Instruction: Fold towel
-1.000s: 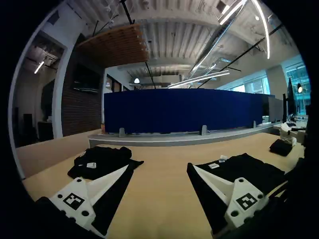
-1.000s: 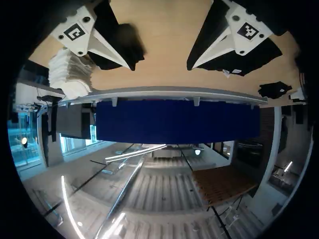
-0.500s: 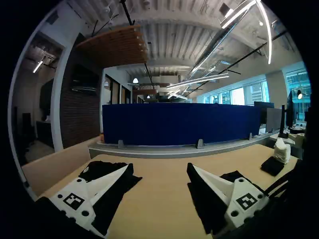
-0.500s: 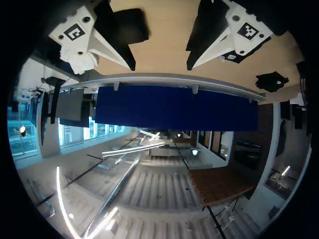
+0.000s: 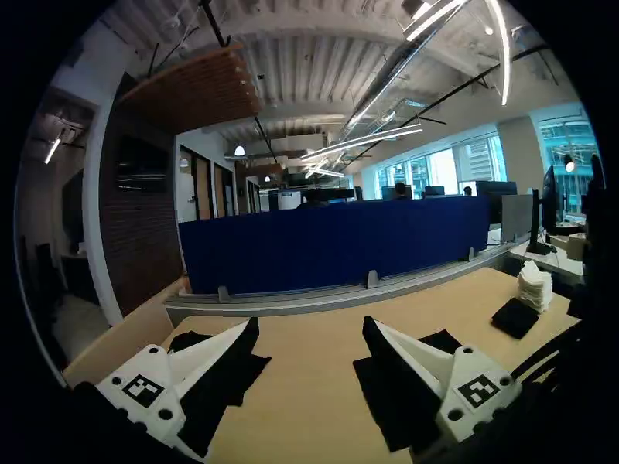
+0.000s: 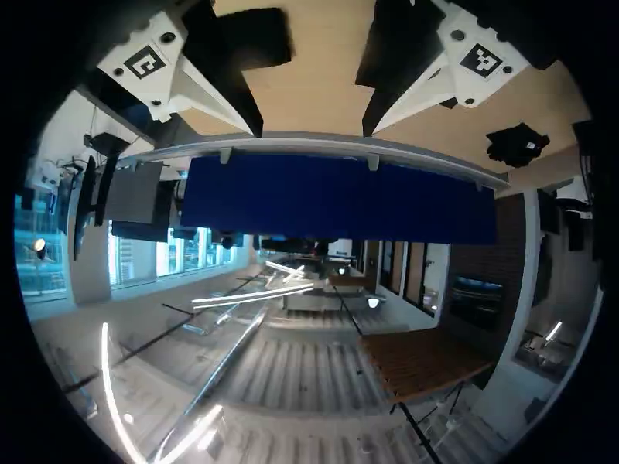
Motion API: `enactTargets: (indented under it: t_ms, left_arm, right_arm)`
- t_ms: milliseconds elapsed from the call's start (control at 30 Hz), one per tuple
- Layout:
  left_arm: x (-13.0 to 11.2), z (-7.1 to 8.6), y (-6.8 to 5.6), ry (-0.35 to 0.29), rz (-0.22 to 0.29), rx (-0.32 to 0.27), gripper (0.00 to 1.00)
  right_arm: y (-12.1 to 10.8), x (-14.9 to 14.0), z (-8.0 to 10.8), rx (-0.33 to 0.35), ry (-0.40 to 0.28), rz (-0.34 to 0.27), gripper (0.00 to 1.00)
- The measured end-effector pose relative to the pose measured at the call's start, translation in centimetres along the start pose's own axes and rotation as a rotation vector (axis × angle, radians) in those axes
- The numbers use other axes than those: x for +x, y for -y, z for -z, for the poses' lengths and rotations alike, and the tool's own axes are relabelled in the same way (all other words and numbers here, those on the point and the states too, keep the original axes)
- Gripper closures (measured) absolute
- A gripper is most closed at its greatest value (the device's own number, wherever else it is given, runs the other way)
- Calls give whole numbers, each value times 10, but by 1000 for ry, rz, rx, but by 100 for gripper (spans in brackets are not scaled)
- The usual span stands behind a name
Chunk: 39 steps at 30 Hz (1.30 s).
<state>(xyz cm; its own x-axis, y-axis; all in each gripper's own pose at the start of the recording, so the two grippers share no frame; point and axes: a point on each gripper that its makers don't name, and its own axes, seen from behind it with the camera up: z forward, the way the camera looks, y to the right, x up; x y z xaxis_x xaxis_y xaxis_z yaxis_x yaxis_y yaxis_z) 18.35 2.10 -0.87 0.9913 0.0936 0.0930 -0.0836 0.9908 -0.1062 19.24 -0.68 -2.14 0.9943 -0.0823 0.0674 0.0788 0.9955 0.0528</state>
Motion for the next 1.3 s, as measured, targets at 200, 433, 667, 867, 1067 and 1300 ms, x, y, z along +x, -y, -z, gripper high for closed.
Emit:
enactTargets:
  t_ms: [200, 433, 667, 867, 1067, 1300]
  left_arm:
    - [-5, -4, -15, 63, -24, -85, 0]
    - [-19, -4, -40, 156, -87, -213, 0]
    - [-28, 0, -60, 224, -139, -320, 0]
    - [-40, 1, -72, 262, -163, -370, 0]
    - [-53, 0, -79, 284, -176, -389, 0]
    - [-87, 2, -90, 320, -196, -418, 0]
  right_arm:
    - [21, 0, -1, 108, 75, 60, 0]
    - [55, -14, 7, 290, 205, 121, 0]
    - [77, -34, 16, 424, 318, 183, 0]
    - [82, -43, 15, 449, 348, 187, 0]
    - [84, -57, 14, 458, 370, 209, 0]
    - [86, -86, 15, 462, 405, 231, 0]
